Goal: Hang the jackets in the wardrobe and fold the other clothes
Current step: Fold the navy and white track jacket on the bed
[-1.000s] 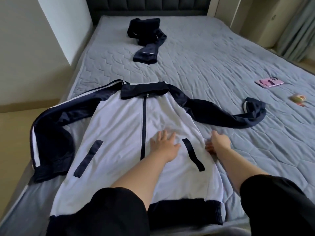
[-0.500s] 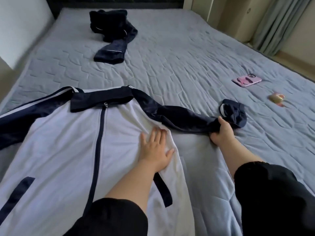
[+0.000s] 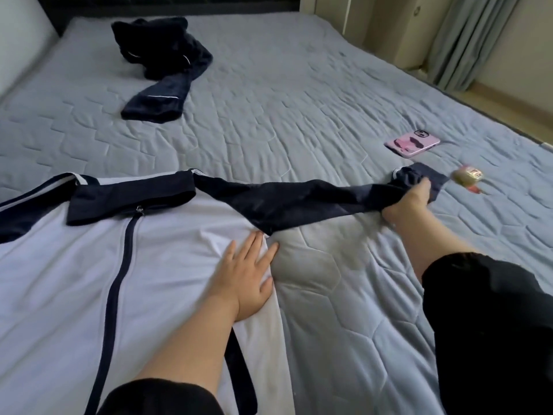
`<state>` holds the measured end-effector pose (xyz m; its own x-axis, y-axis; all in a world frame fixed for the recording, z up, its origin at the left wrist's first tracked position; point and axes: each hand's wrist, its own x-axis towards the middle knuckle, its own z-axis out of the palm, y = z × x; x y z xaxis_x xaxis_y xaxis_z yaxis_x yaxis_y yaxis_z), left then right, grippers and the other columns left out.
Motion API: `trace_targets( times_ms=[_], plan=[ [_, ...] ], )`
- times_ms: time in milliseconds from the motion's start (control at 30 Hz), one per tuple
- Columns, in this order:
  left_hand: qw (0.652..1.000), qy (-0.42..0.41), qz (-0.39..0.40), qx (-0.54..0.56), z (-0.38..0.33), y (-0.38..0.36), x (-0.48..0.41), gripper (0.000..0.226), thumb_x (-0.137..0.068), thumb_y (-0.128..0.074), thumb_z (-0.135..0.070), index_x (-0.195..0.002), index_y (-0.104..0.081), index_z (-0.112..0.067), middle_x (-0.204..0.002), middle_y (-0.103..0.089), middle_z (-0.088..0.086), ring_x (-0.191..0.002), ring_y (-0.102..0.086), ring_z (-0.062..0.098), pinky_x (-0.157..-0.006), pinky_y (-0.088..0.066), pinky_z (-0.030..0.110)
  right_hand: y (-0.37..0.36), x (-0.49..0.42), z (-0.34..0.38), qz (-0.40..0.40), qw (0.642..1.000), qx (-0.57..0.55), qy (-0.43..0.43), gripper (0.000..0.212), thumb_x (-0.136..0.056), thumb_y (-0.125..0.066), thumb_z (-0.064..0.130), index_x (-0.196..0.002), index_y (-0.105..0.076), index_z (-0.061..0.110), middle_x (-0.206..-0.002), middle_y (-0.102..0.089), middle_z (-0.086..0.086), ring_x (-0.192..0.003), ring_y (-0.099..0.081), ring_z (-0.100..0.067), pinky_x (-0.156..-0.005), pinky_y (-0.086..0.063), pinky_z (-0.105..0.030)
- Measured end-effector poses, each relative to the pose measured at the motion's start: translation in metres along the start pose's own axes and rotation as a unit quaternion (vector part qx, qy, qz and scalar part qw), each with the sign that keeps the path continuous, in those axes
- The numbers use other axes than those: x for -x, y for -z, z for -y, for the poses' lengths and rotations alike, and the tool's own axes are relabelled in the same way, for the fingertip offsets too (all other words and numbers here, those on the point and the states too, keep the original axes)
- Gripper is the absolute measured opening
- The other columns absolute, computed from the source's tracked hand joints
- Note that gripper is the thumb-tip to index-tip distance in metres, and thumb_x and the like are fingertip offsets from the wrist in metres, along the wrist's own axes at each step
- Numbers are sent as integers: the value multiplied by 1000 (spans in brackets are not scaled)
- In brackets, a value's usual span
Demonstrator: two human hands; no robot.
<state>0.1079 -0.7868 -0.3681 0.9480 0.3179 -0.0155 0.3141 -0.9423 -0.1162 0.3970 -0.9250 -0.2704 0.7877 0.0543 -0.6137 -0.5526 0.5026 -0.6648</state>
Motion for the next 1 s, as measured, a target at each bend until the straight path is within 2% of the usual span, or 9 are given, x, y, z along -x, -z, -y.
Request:
trace_targets(
  times_ms=[167, 333, 500, 633, 667, 733, 867, 933, 1000],
  plan=[
    [1000, -4, -7, 3, 1, 0, -3, 73, -81, 4, -49, -150, 9, -25, -158, 9, 11, -145, 11, 22, -114, -2, 44, 21, -11, 0, -16, 999, -2, -41, 43, -89, -57, 31, -131, -48, 23, -124, -54, -2, -104, -56, -25, -82, -51, -39],
    [999, 14, -10, -40, 2, 0, -7, 68, -86, -3, -47, -150, 7, -28, -159, 2, 10, -146, 5, 22, -111, -6, 51, -10, 16, -7, -115, 914, 328, 209, 45, -97, -42, 18, -137, -36, 1, -139, -45, -16, -126, -46, -30, -100, -37, -33],
    [995, 88, -41, 20, -12, 13, 4, 60, -92, -33, -35, -150, -18, -30, -156, -20, 11, -143, -18, 28, -108, -16, 57, -34, 83, -50, 80, 860, 390, 319, 37, -101, -36, 17, -131, -40, -4, -128, -52, -18, -114, -51, -24, -76, -28, -8],
    [968, 98, -73, 218, -10, 16, 28, 61, -97, -37, -27, -151, -9, -24, -157, -17, 2, -143, -17, 16, -114, -16, 33, -44, 148, -73, 215, 826, 388, 348, 34, -101, -35, 17, -129, -49, 6, -111, -59, -5, -105, -55, -18, -77, -34, -13],
    [925, 135, -82, 346, -6, 23, 32, 56, -98, -40, -22, -150, -19, -22, -153, -26, 0, -137, -27, 11, -109, -21, 22, -44, 163, -80, 234, 810, 395, 365, 31, -100, -36, 17, -124, -52, 5, -110, -59, -6, -107, -55, -22, -81, -35, -19],
    [727, 254, -72, 634, 10, 46, 41, 37, -100, -41, -17, -136, -46, -16, -140, -46, 2, -119, -45, 8, -94, -31, 13, -41, 189, -103, 274, 748, 421, 434, 23, -97, -40, 10, -108, -57, -1, -104, -61, -15, -102, -56, -30, -78, -34, -24],
    [356, 331, -62, 872, 72, 58, 96, 49, -102, -17, -43, -127, -46, -11, -120, -58, 17, -120, -49, 32, -97, -36, 40, -5, 249, -168, 428, 521, 436, 596, 13, -73, -50, -16, -79, -59, -10, -87, -62, -25, -85, -58, -40, -70, -36, -33],
    [253, 337, -89, 903, 99, 55, 136, 61, -99, -14, -52, -129, -46, -10, -102, -68, 19, -117, -51, 35, -91, -39, 44, 28, 265, -204, 505, 456, 480, 554, 17, -76, -51, -7, -87, -63, -2, -91, -65, -19, -87, -58, -35, -72, -42, -35],
    [223, 346, -85, 908, 115, 53, 168, 66, -95, -22, -60, -119, -55, -9, -97, -68, 20, -102, -58, 34, -83, -48, 46, 59, 274, -234, 551, 424, 576, 429, 13, -86, -53, 12, -90, -63, 5, -93, -64, -13, -89, -58, -32, -73, -44, -35]
  ],
)
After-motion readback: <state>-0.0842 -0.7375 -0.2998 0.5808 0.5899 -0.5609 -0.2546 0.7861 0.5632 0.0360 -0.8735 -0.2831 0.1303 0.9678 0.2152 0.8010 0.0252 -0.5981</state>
